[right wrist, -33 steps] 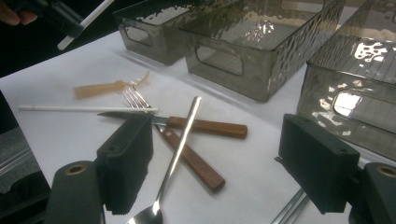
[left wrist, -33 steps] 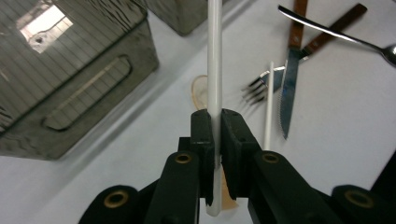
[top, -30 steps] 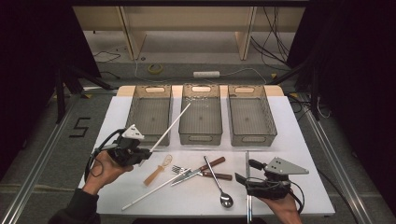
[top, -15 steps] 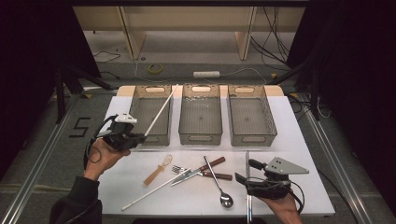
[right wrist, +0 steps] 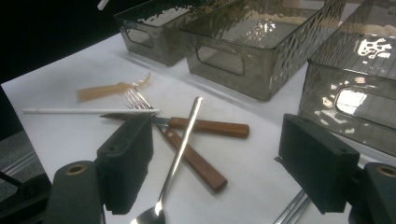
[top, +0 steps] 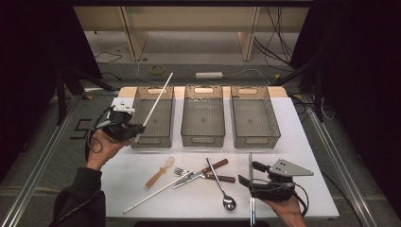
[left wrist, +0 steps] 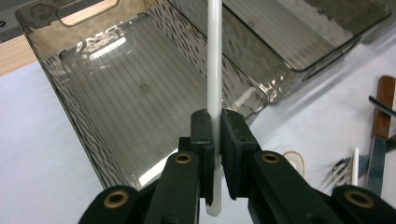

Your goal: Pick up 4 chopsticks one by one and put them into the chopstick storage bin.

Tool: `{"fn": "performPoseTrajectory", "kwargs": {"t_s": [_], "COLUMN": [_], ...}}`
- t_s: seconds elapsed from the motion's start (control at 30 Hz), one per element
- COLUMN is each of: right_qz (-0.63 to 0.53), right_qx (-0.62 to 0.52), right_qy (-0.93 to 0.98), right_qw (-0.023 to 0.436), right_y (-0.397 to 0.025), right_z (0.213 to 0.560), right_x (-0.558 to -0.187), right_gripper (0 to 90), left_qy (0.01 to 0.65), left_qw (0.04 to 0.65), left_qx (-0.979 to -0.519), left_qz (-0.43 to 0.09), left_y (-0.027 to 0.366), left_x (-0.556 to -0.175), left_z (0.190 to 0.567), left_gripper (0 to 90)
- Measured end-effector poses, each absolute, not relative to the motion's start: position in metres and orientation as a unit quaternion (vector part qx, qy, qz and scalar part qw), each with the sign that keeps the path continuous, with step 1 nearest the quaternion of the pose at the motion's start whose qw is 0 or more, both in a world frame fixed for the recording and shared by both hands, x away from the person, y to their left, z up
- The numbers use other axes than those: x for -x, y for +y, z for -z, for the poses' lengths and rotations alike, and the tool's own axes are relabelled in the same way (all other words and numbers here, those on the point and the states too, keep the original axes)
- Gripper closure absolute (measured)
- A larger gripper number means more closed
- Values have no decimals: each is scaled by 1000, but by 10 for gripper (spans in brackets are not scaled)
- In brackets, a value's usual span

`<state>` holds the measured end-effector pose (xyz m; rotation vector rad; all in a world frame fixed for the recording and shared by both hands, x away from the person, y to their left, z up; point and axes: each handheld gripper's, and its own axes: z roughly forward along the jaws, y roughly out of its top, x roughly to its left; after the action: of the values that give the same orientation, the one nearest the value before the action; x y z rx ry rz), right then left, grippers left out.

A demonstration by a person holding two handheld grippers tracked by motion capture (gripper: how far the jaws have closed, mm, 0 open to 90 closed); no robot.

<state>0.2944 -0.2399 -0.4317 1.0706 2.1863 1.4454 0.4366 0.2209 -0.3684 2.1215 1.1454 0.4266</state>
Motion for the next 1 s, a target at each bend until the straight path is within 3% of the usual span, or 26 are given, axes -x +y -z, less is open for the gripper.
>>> {"fn": "performPoseTrajectory", "kwargs": {"t_s": [0.5, 1.0], "right_qz": [-502, -502], "right_qx": [-372, -370], "right_qy": [765, 766], "right_qw": [154, 155], "right_y": [-239, -239], "right_z": [432, 431], "right_x": [-294, -294], "right_gripper": [272, 272], "left_qy": [488, 500], "left_qw": [351, 322], "left_qx": [-779, -785], "left_qz": [-178, -172], "left_y": [242, 241], "left_x": [-466, -476], "left_z": [382, 407], "left_gripper": [835, 834]}}
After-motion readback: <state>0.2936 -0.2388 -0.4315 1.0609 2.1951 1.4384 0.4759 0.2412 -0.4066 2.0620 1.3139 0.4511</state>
